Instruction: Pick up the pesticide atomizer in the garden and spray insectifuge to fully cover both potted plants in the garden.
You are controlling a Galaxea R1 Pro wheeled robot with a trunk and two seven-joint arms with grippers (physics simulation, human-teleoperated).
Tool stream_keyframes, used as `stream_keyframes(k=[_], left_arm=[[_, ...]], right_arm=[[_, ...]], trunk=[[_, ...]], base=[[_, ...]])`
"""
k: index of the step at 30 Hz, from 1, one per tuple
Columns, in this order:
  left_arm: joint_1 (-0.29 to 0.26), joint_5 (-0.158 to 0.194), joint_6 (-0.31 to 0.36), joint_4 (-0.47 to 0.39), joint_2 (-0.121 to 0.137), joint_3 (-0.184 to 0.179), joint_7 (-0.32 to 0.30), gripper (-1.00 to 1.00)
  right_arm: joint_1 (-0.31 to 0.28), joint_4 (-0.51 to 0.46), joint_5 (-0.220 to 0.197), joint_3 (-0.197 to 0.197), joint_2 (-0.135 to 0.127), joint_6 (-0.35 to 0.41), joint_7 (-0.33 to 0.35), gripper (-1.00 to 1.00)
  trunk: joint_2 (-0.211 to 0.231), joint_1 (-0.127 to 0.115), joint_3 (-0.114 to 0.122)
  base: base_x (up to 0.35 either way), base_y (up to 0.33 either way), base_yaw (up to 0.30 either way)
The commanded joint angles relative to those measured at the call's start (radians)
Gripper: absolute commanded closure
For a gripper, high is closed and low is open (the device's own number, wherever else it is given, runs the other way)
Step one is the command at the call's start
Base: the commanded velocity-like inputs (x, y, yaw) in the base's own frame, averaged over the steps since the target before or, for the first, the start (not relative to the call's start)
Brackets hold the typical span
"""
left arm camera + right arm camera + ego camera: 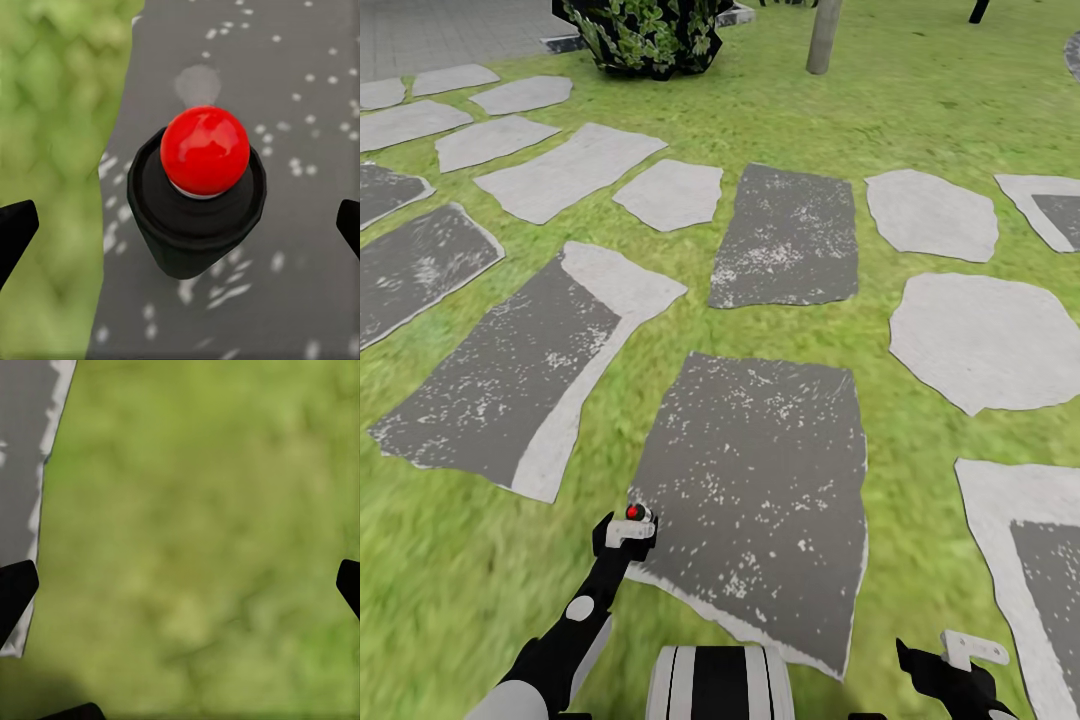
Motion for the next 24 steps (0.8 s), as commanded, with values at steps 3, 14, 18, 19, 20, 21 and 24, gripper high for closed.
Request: stream_keyframes(k=[3, 14, 18, 19, 20, 21, 24], left_arm=[[0.000, -0.005, -0.003, 0.001, 0.000, -0.001, 0.003, -1.00], [0.000, -0.005, -0.003, 0.001, 0.000, -0.001, 0.003, -1.00], [0.000, -0.005, -0.003, 0.001, 0.000, -0.001, 0.003, -1.00], [0.000, -0.005, -0.003, 0.001, 0.000, -0.001, 0.003, -1.00], [0.000, -0.005, -0.003, 0.001, 0.000, -0.001, 0.003, -1.00], [0.000, -0.005, -0.003, 0.001, 0.000, -0.001, 0.003, -1.00], [0.000, -0.005, -0.003, 0.000, 0.000, -0.001, 0.003, -1.00]], right_arm=[[0.000, -0.001, -0.001, 0.000, 0.000, 0.005, 0.001, -1.00], [0.000, -0.001, -0.001, 0.000, 0.000, 0.005, 0.001, -1.00], [0.000, -0.001, -0.001, 0.000, 0.000, 0.005, 0.000, -1.00], [0.000, -0.001, -0.001, 0.000, 0.000, 0.005, 0.000, -1.00], [0.000, -0.001, -0.001, 0.000, 0.000, 0.005, 0.001, -1.00], [0.000, -0.001, -0.001, 0.000, 0.000, 0.005, 0.001, -1.00], [0.000, -0.001, -0.001, 0.000, 0.000, 0.005, 0.001, -1.00]], trunk=[[0.000, 0.000, -0.001], [0.000, 0.000, -0.001], [0.000, 0.000, -0.001], [0.000, 0.000, -0.001], [0.000, 0.000, -0.001], [0.000, 0.000, -0.001], [0.000, 0.000, -0.001]], base=[[0.040, -0.006, 0.000], [0.004, -0.001, 0.000], [0.008, 0.000, 0.000], [0.086, -0.024, 0.000], [0.115, -0.048, 0.000], [0.132, -0.067, 0.000], [0.082, -0.047, 0.000]])
